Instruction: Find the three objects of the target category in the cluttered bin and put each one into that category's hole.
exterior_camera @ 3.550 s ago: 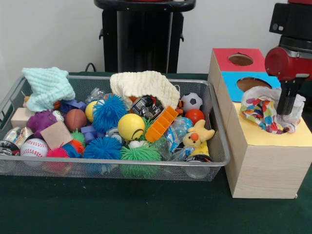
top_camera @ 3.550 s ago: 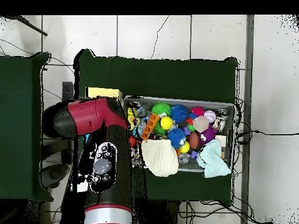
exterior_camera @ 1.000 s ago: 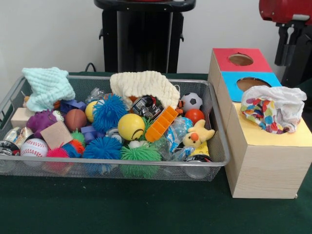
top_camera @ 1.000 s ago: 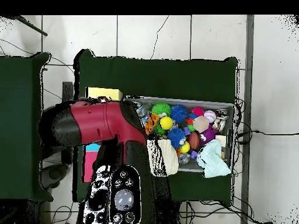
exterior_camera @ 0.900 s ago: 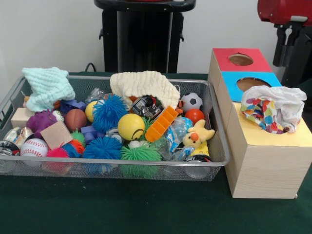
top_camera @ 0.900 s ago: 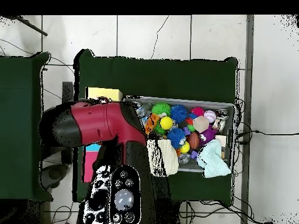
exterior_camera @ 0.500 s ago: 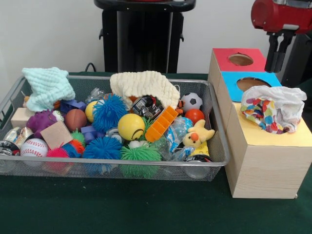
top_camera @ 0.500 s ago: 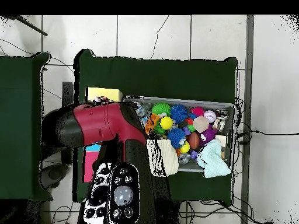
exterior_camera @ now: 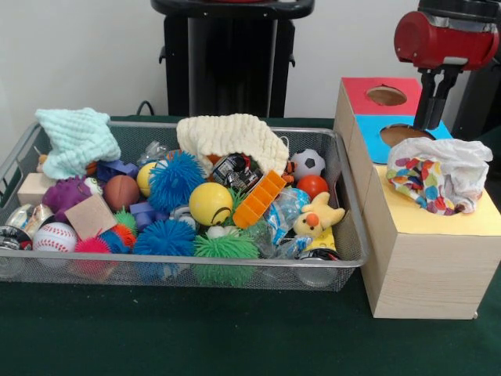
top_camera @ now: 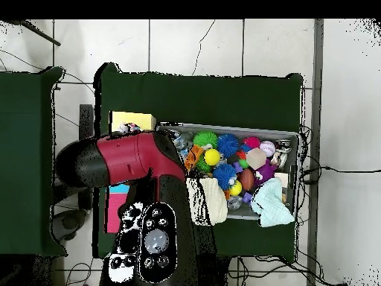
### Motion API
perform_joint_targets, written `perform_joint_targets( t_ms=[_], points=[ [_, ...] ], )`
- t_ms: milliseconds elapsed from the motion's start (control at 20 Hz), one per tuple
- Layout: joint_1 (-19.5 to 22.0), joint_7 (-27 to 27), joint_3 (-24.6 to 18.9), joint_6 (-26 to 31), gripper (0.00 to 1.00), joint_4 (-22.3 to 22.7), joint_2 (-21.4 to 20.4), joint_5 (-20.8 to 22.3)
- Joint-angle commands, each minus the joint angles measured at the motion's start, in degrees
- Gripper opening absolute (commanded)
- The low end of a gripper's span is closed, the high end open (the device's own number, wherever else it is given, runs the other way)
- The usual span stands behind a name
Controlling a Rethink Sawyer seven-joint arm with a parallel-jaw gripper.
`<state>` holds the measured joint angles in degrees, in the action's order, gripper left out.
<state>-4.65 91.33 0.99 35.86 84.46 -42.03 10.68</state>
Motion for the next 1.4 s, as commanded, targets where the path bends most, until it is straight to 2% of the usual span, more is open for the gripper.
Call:
perform_joint_targets(
  t_ms=[50, 1050, 1400],
  points=[
    [0.8, 2.0, -4.6, -2.8, 0.0, 6.5, 2.6, 2.7],
    [-0.2, 3.1, -4.8, -1.7, 0.0, 5.0, 3.0, 1.7],
    [-0.6, 4.0, -4.4, -3.8, 0.0, 5.0, 4.1, 2.4]
  ],
)
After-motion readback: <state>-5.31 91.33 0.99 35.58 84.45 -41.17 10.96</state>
